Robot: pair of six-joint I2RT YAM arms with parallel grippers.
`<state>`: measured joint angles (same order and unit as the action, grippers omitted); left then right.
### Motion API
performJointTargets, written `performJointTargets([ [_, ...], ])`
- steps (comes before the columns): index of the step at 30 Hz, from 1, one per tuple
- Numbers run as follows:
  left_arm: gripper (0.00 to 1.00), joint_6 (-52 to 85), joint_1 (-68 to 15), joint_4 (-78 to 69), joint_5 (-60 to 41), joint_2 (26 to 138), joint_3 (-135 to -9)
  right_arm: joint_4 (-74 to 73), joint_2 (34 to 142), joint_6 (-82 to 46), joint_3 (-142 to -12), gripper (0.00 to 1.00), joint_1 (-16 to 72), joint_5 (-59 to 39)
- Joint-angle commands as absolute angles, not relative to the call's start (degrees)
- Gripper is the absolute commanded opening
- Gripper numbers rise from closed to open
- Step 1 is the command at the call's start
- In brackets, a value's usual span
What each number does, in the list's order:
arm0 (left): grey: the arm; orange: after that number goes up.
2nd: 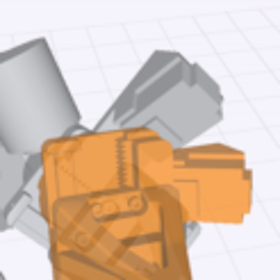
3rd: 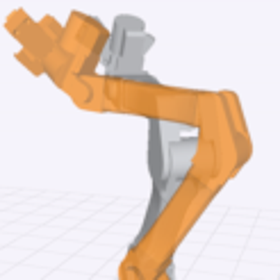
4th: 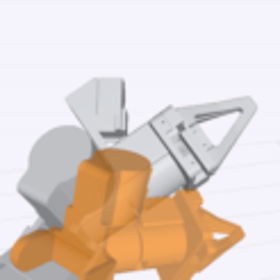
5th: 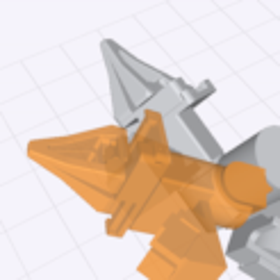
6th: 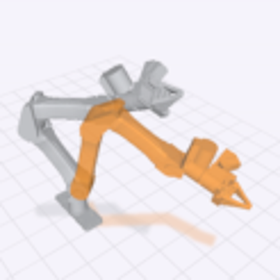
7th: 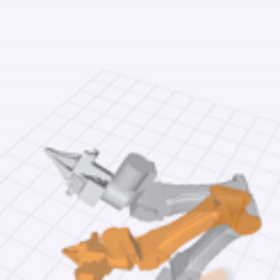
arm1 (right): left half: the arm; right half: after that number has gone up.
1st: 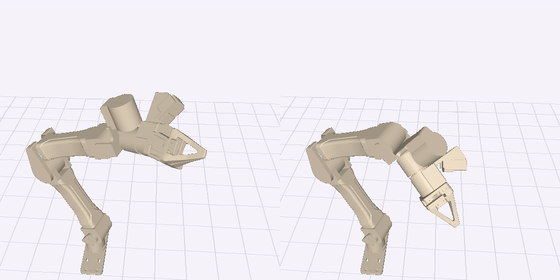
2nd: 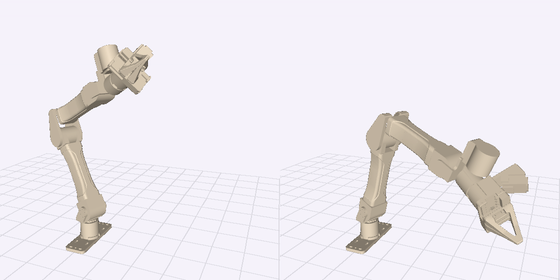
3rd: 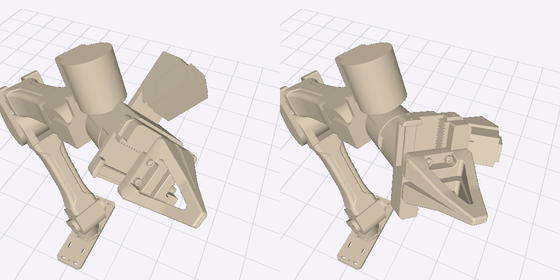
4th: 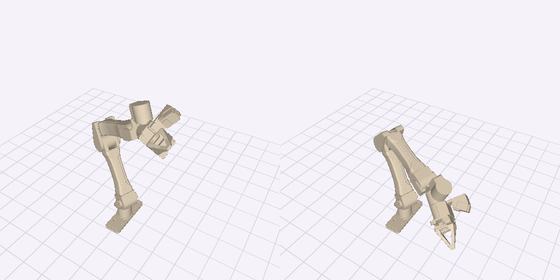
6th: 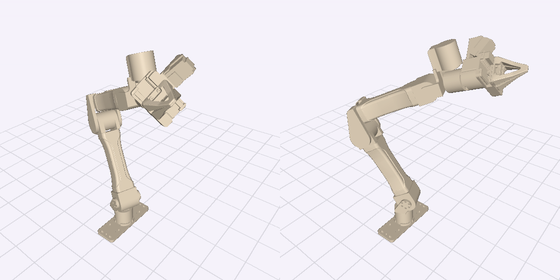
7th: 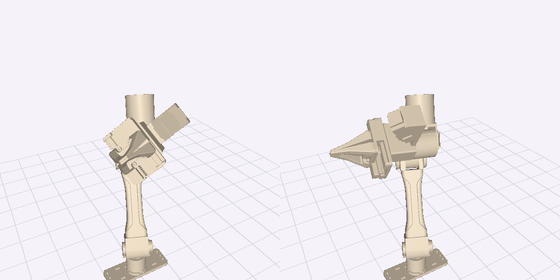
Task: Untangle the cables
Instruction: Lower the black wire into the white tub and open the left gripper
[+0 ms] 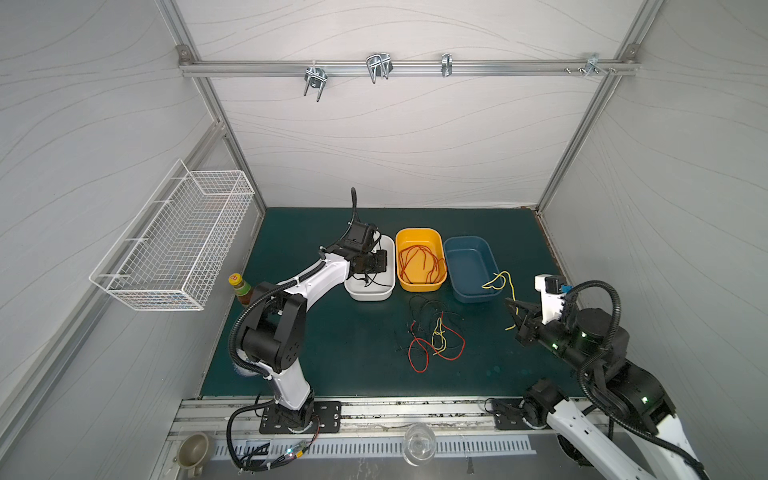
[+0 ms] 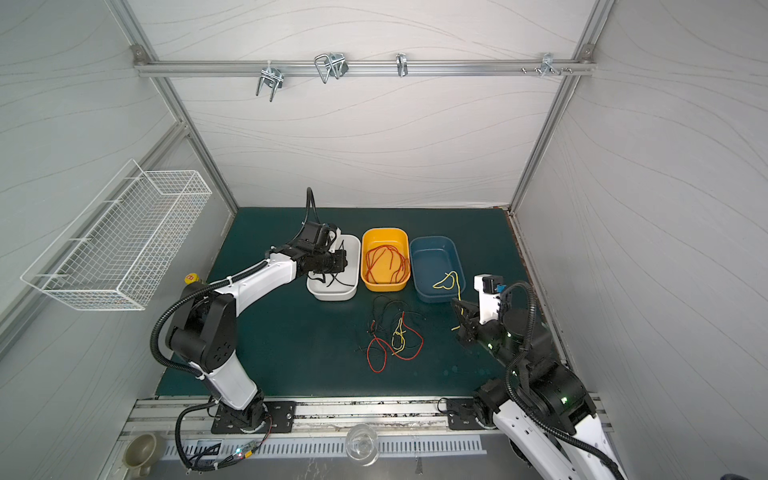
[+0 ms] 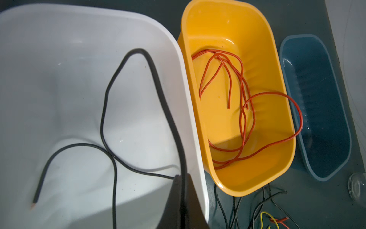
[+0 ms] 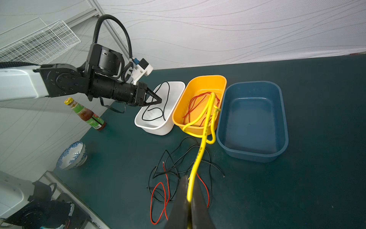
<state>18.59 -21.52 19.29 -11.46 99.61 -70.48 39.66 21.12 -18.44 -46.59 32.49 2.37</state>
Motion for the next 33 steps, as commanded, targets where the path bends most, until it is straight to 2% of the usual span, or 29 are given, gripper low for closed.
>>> performJointTargets([
  [1, 0.0, 18.98, -21.03, 21.91, -12.2, 102.17, -74.58, 39.28, 21.0, -17.71, -46.27, 0.0, 32.32, 2.63],
  [6, 0.0, 18.99, -20.19, 25.09, -12.86, 105.06, -77.02, 39.41, 21.29, -17.67, -46.24, 0.0, 32.32, 2.63],
  [10, 0.17, 19.29, -20.11, 25.02, -13.38, 104.55, -77.19, 39.29, 21.38, -17.67, -46.14, 0.0, 32.35, 2.51],
  [16, 0.34, 19.17, -20.04, 25.62, -13.02, 103.14, -77.49, 39.13, 21.79, -17.66, -46.12, 0.0, 32.35, 2.46],
  [31, 0.49, 22.5, -20.04, 27.61, -8.42, 89.09, -75.56, 38.79, 22.82, -17.56, -46.01, 0.0, 32.43, 2.1],
  [33, 0.55, 22.5, -20.04, 30.53, -6.81, 85.78, -76.42, 38.52, 23.68, -17.67, -46.19, 0.0, 32.42, 2.3],
])
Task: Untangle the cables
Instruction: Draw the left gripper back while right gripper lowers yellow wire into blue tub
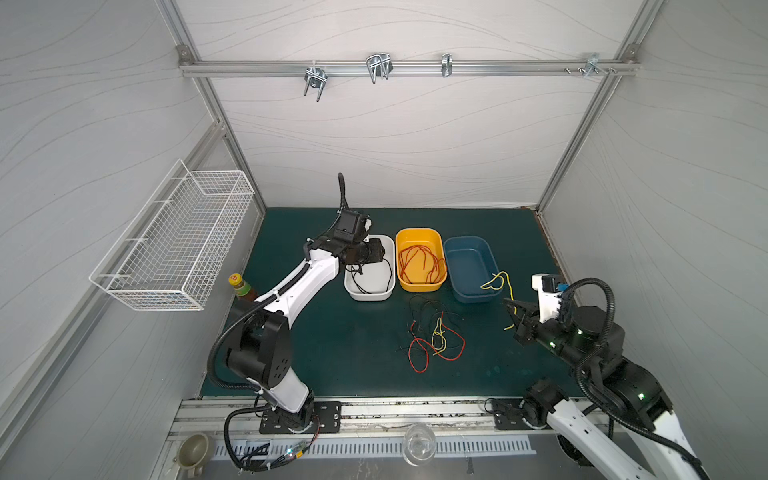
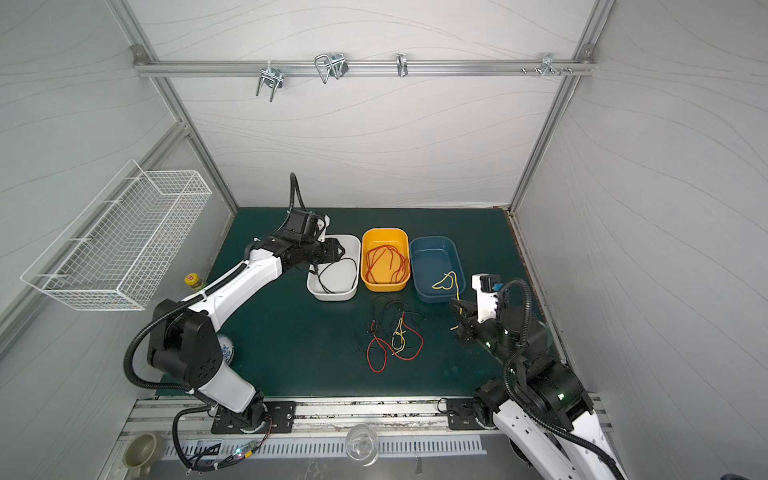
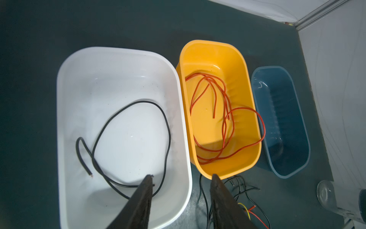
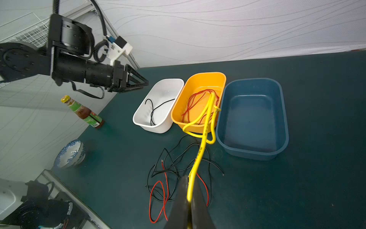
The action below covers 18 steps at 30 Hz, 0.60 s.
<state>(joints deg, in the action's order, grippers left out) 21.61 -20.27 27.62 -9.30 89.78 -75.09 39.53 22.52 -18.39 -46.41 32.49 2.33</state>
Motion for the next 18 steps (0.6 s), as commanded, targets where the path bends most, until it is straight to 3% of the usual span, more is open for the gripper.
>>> performJointTargets([
  [1, 0.58, 22.49, -20.04, 32.15, -5.72, 83.77, -76.85, 38.63, 24.63, -17.67, -46.7, 0.0, 32.43, 2.87],
  [13, 1.0, 24.07, -20.04, 39.88, -2.33, 56.03, -62.13, 36.81, 46.92, -21.01, -57.03, 0.0, 29.86, 6.97],
  [18, 1.0, 25.05, -20.04, 44.3, -0.04, 46.43, -54.08, 32.98, 55.88, -25.07, -58.2, 0.0, 21.97, 2.25],
])
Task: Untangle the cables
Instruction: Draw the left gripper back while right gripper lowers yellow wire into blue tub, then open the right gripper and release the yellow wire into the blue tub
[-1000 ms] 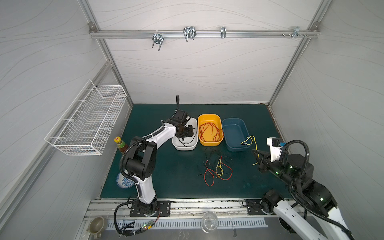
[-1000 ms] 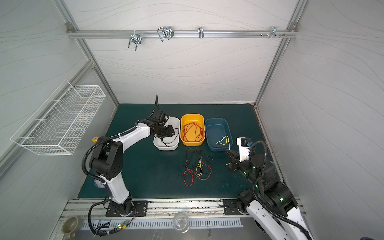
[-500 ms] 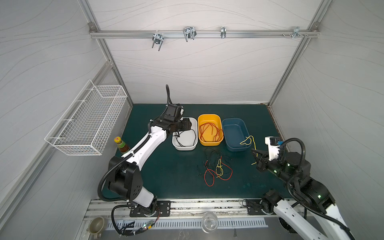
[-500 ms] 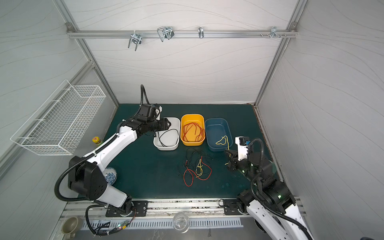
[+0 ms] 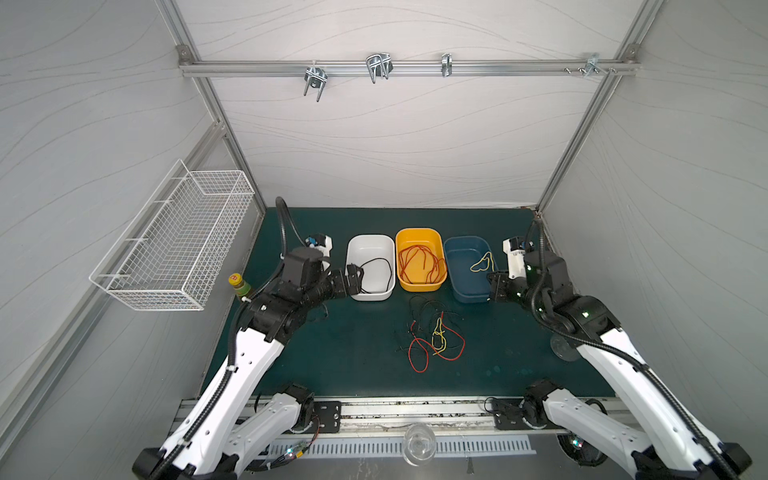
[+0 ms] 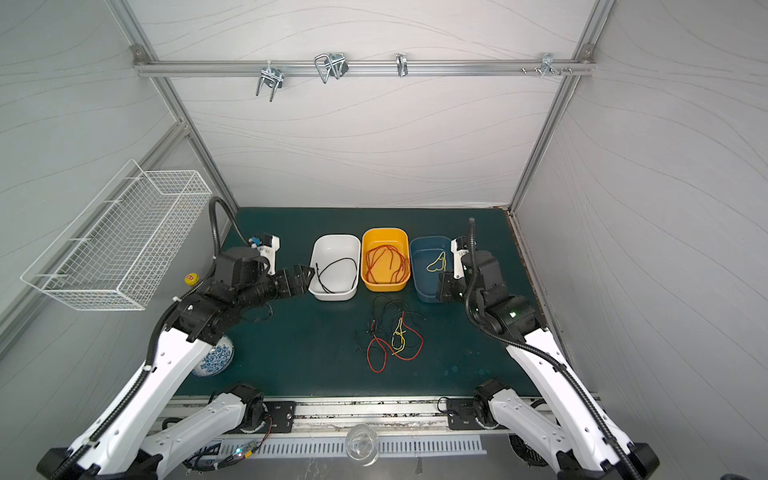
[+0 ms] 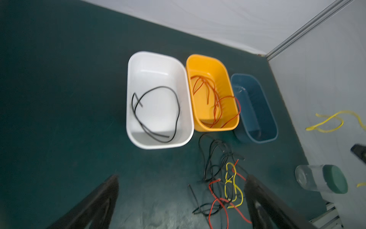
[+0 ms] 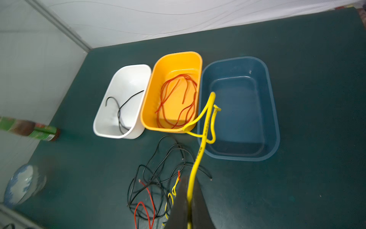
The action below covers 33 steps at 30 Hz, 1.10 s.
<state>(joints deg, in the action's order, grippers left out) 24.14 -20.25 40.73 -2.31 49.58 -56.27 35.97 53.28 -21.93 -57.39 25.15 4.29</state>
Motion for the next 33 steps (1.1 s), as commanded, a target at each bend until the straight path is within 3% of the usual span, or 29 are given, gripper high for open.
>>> performJointTargets([
  [1, 1.0, 24.93, -20.04, 44.88, 0.61, 44.74, -52.74, 32.27, 57.47, -26.28, -58.21, 0.0, 20.21, 1.89],
  [10, 1.0, 26.62, -20.11, 40.43, 4.83, 33.1, -43.65, 25.23, 73.38, -29.97, -61.22, 0.0, 13.97, -1.86],
  [22, 1.0, 26.72, -20.39, 41.26, 5.26, 35.91, -44.12, 19.68, 89.48, -30.48, -64.01, 0.0, 13.62, -3.47],
  [33, 1.0, 26.57, -20.39, 41.04, 4.99, 36.52, -44.12, 14.36, 93.66, -31.55, -62.85, 0.0, 13.18, -5.76],
])
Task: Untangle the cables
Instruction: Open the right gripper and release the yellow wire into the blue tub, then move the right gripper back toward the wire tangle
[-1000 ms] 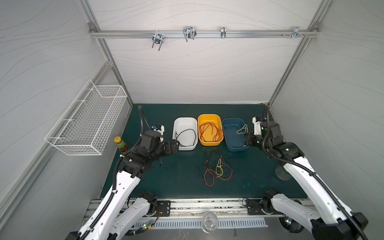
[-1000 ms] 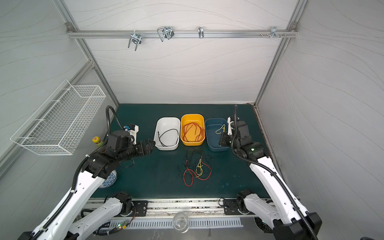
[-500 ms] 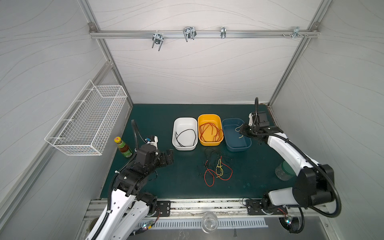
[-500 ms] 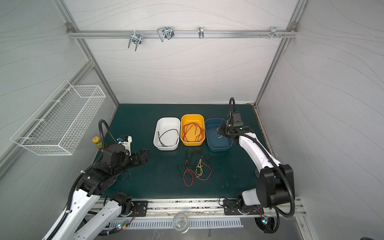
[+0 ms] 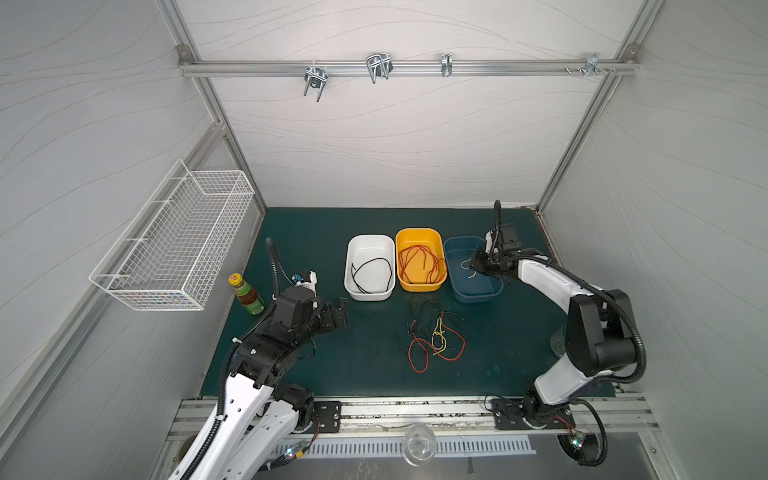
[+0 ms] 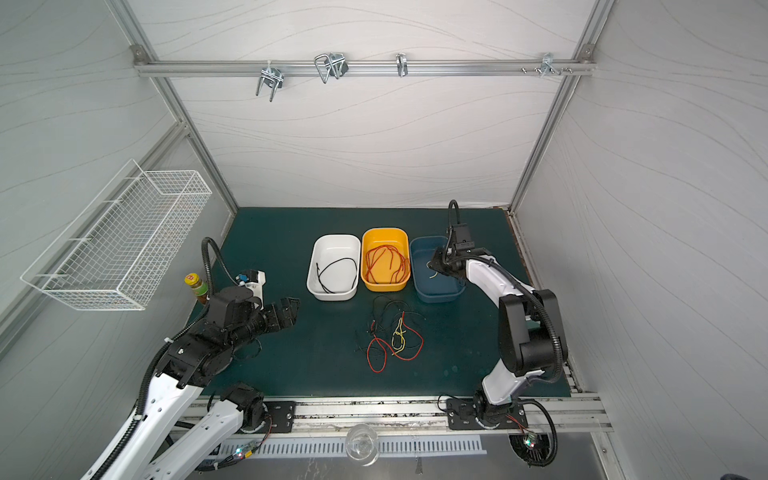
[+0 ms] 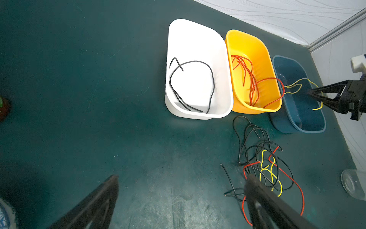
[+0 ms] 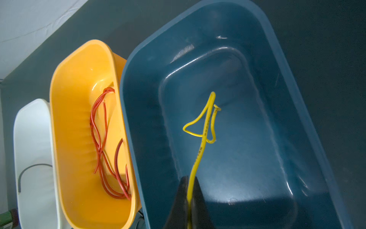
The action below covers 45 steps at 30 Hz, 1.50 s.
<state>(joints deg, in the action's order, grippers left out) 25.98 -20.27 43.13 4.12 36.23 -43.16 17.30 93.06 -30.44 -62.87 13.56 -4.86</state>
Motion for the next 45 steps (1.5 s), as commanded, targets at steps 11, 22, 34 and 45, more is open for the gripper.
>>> performJointTargets([
  [11, 1.0, 26.46, -20.39, 40.96, 4.84, 36.65, -44.03, 12.35, 95.23, -32.1, -61.46, 0.04, 13.04, -7.74],
  [22, 1.0, 26.33, -20.39, 40.91, 4.49, 37.13, -44.03, 12.15, 93.3, -33.4, -59.63, 0.18, 12.82, -8.21],
  [34, 1.0, 26.28, -20.39, 40.82, 4.21, 37.36, -44.03, 16.78, 80.5, -35.78, -56.79, 0.28, 14.14, -7.29],
  [45, 1.0, 26.28, -20.39, 40.65, 3.91, 37.28, -44.03, 14.86, 62.07, -35.31, -47.01, 0.42, 32.44, -9.34],
])
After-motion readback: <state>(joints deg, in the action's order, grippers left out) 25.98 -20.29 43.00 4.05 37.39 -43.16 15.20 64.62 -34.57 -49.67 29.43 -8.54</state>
